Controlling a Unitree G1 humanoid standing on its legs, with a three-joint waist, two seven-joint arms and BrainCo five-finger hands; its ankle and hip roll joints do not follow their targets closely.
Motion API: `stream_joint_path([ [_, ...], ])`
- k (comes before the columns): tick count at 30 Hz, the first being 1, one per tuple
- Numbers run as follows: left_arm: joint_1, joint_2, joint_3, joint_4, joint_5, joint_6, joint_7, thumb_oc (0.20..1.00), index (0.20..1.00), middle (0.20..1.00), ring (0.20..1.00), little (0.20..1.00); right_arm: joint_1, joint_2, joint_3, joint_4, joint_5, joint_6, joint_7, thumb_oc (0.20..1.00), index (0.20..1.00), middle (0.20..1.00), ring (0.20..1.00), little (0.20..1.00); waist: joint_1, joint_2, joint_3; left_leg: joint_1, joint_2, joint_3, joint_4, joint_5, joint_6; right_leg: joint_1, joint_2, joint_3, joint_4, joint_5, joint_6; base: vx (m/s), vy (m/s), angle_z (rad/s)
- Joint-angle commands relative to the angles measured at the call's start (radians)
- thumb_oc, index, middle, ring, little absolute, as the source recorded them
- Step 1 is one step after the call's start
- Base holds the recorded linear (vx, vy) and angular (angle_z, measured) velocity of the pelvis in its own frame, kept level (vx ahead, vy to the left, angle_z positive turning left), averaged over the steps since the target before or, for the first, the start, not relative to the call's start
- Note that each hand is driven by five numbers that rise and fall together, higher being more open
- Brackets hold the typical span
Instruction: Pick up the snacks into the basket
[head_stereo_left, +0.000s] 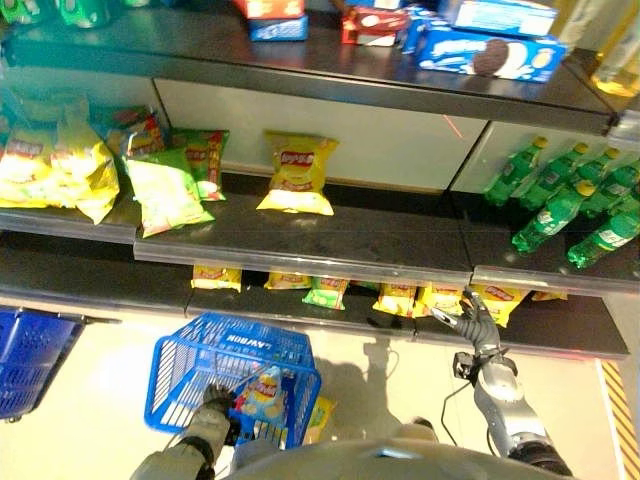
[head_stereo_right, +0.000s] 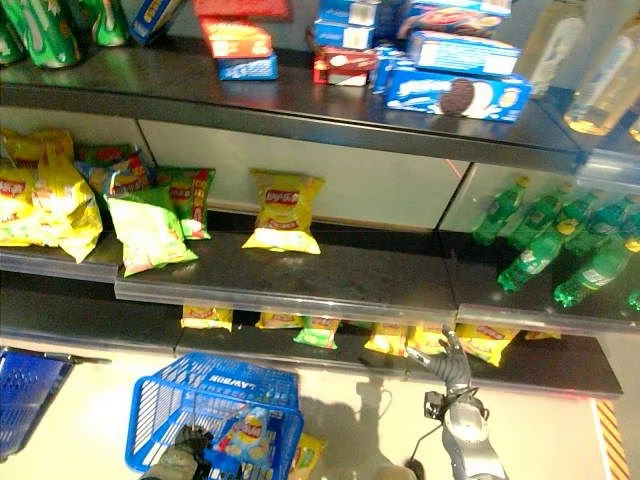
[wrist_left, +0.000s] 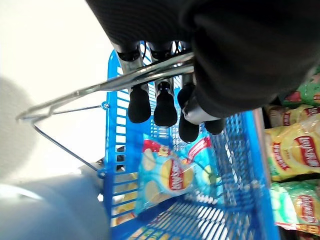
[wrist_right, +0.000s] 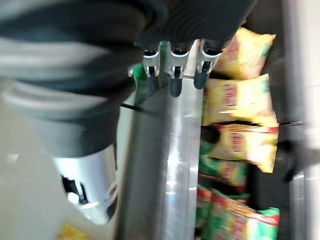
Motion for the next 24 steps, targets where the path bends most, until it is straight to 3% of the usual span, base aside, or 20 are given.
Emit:
stream_joint_path([
  [1, -0.069, -0.017, 0.039, 0.047, -0.009, -0.01, -0.016, 0.2, 0.2, 0.2, 0.2, 0.2, -0.059, -0.09, -0.114, -0.16, 0.062, -0.041, 0.006, 1.0, 1.0, 1.0, 1.0, 1.0, -0.01, 0.049, 0.05, -0.026, 0.013, -0.004, 0.021, -0.035, 0.063, 0.002, 0.067, 0.035, 0.015, -0.003, -0.023, -0.11, -0.369, -0.73],
  [3, -0.06, -0.029, 0.051, 0.047, -0.021, -0.01, -0.017, 0.2, 0.2, 0.2, 0.2, 0.2, -0.056, -0.107, -0.127, -0.187, 0.062, -0.043, 0.002, 1.0, 1.0, 1.0, 1.0, 1.0, -0.009, 0.065, 0.056, -0.033, 0.031, -0.011, 0.023, -0.016, 0.057, 0.006, 0.087, 0.029, 0.025, -0.038, -0.038, -0.13, -0.344, -0.34],
  [4, -0.043, -0.057, 0.067, 0.04, -0.045, -0.011, -0.005, 0.2, 0.2, 0.2, 0.2, 0.2, -0.058, -0.138, -0.152, -0.228, 0.058, -0.044, -0.003, 1.0, 1.0, 1.0, 1.0, 1.0, -0.009, 0.091, 0.077, -0.055, 0.04, -0.015, 0.029, 0.033, 0.056, 0.005, 0.116, 0.017, 0.031, -0.066, -0.065, -0.12, -0.184, 0.03],
  [5, -0.044, -0.059, 0.067, 0.04, -0.045, -0.01, -0.004, 0.2, 0.2, 0.2, 0.2, 0.2, -0.058, -0.139, -0.153, -0.23, 0.058, -0.043, -0.003, 1.0, 1.0, 1.0, 1.0, 1.0, -0.009, 0.094, 0.077, -0.055, 0.042, -0.017, 0.029, 0.034, 0.055, 0.004, 0.117, 0.016, 0.033, -0.067, -0.067, -0.24, -0.4, -0.03],
  [6, -0.051, -0.077, 0.075, 0.026, -0.054, -0.014, 0.023, 0.2, 0.2, 0.2, 0.2, 0.2, -0.066, -0.172, -0.169, -0.273, 0.039, -0.05, -0.012, 1.0, 1.0, 1.0, 1.0, 1.0, -0.002, 0.113, 0.105, -0.088, 0.036, -0.059, 0.03, 0.078, 0.045, -0.001, 0.154, 0.017, 0.025, -0.085, -0.085, -0.18, -0.396, -0.09],
  [10, -0.045, -0.1, 0.064, 0.007, -0.036, -0.015, 0.052, 0.2, 0.2, 0.2, 0.2, 0.2, -0.043, -0.183, -0.191, -0.294, 0.018, -0.06, -0.032, 1.0, 1.0, 1.0, 1.0, 1.0, -0.007, 0.107, 0.128, -0.116, 0.029, -0.038, 0.043, 0.083, 0.064, 0.02, 0.213, -0.005, -0.029, -0.072, -0.115, -0.12, -0.346, 0.01],
  [11, -0.022, -0.111, 0.081, 0.005, -0.05, -0.019, 0.062, 0.2, 0.2, 0.2, 0.2, 0.2, -0.055, -0.189, -0.175, -0.279, -0.015, -0.054, -0.045, 1.0, 1.0, 1.0, 1.0, 1.0, 0.004, 0.094, 0.132, -0.1, -0.036, -0.112, 0.122, -0.007, 0.088, 0.02, 0.236, 0.008, -0.066, -0.059, -0.128, -0.09, -0.314, -0.07],
  [12, -0.022, -0.111, 0.082, 0.005, -0.05, -0.019, 0.062, 0.2, 0.2, 0.2, 0.2, 0.2, -0.056, -0.189, -0.175, -0.279, -0.015, -0.054, -0.045, 1.0, 1.0, 1.0, 1.0, 1.0, 0.004, 0.094, 0.13, -0.104, -0.036, -0.113, 0.124, -0.006, 0.089, 0.017, 0.236, 0.008, -0.067, -0.056, -0.128, -0.05, -0.431, -0.27],
  [13, 0.002, -0.119, 0.102, -0.001, -0.079, -0.023, 0.074, 0.2, 0.2, 0.2, 0.2, 0.2, -0.068, -0.187, -0.151, -0.279, -0.032, -0.053, -0.042, 1.0, 1.0, 1.0, 1.0, 1.0, 0.028, 0.087, 0.125, -0.127, -0.165, -0.174, 0.166, -0.084, 0.127, 0.026, 0.272, 0.037, -0.097, -0.044, -0.145, 0.06, -0.313, -0.77],
  [14, 0.007, -0.124, 0.104, 0.0, -0.088, -0.024, 0.072, 0.2, 0.2, 0.2, 0.2, 0.2, -0.064, -0.177, -0.15, -0.276, -0.02, -0.055, -0.037, 1.0, 1.0, 1.0, 1.0, 1.0, 0.032, 0.085, 0.122, -0.137, -0.219, -0.158, 0.157, -0.102, 0.157, 0.041, 0.293, 0.044, -0.108, -0.043, -0.149, 0.07, -0.315, -1.2],
  [15, 0.007, -0.124, 0.104, 0.0, -0.088, -0.024, 0.072, 0.2, 0.2, 0.2, 0.2, 0.2, -0.064, -0.177, -0.15, -0.276, -0.02, -0.055, -0.037, 1.0, 1.0, 1.0, 1.0, 1.0, 0.032, 0.085, 0.123, -0.136, -0.219, -0.158, 0.157, -0.102, 0.157, 0.042, 0.293, 0.044, -0.109, -0.043, -0.149, 0.18, -0.198, -1.5],
  [16, 0.009, -0.138, 0.095, 0.007, -0.084, -0.021, 0.064, 0.2, 0.2, 0.2, 0.2, 0.2, -0.063, -0.162, -0.15, -0.246, -0.019, -0.056, -0.048, 1.0, 1.0, 1.0, 1.0, 1.0, 0.046, 0.096, 0.116, -0.142, -0.294, -0.155, 0.116, -0.09, 0.195, 0.058, 0.335, 0.043, -0.107, -0.05, -0.158, 0.19, -0.141, -0.98],
  [18, 0.009, -0.153, 0.081, 0.011, -0.071, -0.012, 0.06, 0.2, 0.2, 0.2, 0.2, 0.2, -0.047, -0.137, -0.158, -0.221, -0.016, -0.054, -0.072, 1.0, 1.0, 1.0, 1.0, 1.0, 0.046, 0.107, 0.106, -0.176, -0.329, -0.071, 0.072, -0.05, 0.203, 0.094, 0.374, 0.024, -0.103, -0.077, -0.167, 0.2, -0.127, 0.08],
  [19, 0.009, -0.153, 0.081, 0.011, -0.071, -0.012, 0.06, 0.2, 0.2, 0.2, 0.2, 0.2, -0.046, -0.136, -0.158, -0.221, -0.016, -0.054, -0.072, 1.0, 1.0, 1.0, 1.0, 1.0, 0.046, 0.107, 0.106, -0.175, -0.329, -0.071, 0.071, -0.049, 0.203, 0.094, 0.374, 0.024, -0.103, -0.077, -0.167, 0.16, -0.074, 1.2],
  [20, 0.008, -0.156, 0.08, 0.012, -0.066, -0.008, 0.057, 0.2, 0.2, 0.2, 0.2, 0.2, -0.038, -0.127, -0.163, -0.206, -0.005, -0.054, -0.078, 1.0, 1.0, 1.0, 1.0, 1.0, 0.044, 0.115, 0.103, -0.199, -0.336, -0.005, 0.064, -0.031, 0.204, 0.115, 0.404, 0.02, -0.095, -0.107, -0.174, 0.24, -0.057, 1.16],
  [21, 0.01, -0.151, 0.076, 0.017, -0.066, -0.003, 0.055, 0.2, 0.2, 0.2, 0.2, 0.2, -0.039, -0.118, -0.163, -0.189, -0.017, -0.045, -0.089, 1.0, 1.0, 1.0, 1.0, 1.0, 0.072, 0.11, 0.104, -0.206, -0.32, -0.021, 0.062, -0.008, 0.197, 0.137, 0.407, 0.043, -0.038, -0.155, -0.173, 0.24, -0.057, 0.38],
  [22, 0.01, -0.151, 0.076, 0.017, -0.066, -0.003, 0.055, 0.2, 0.2, 0.2, 0.2, 0.2, -0.039, -0.117, -0.163, -0.19, -0.017, -0.045, -0.089, 1.0, 1.0, 1.0, 1.0, 1.0, 0.073, 0.109, 0.105, -0.205, -0.32, -0.02, 0.061, -0.007, 0.197, 0.137, 0.407, 0.044, -0.036, -0.157, -0.173, 0.36, -0.024, -0.39],
  [23, 0.003, -0.144, 0.066, 0.021, -0.061, 0.002, 0.052, 0.2, 0.2, 0.2, 0.2, 0.2, -0.03, -0.094, -0.154, -0.186, -0.026, -0.043, -0.081, 1.0, 1.0, 1.0, 1.0, 1.0, 0.066, 0.097, 0.103, -0.151, -0.304, -0.033, 0.069, -0.028, 0.233, 0.12, 0.398, 0.022, 0.118, -0.187, -0.167, 0.2, -0.004, -0.37],
  [24, 0.003, -0.143, 0.067, 0.021, -0.061, 0.002, 0.051, 0.2, 0.2, 0.2, 0.2, 0.2, -0.031, -0.092, -0.154, -0.186, -0.027, -0.043, -0.081, 1.0, 1.0, 1.0, 1.0, 1.0, 0.065, 0.094, 0.105, -0.148, -0.307, -0.034, 0.067, -0.027, 0.234, 0.117, 0.394, 0.021, 0.132, -0.195, -0.165, 0.32, -0.007, -0.1],
])
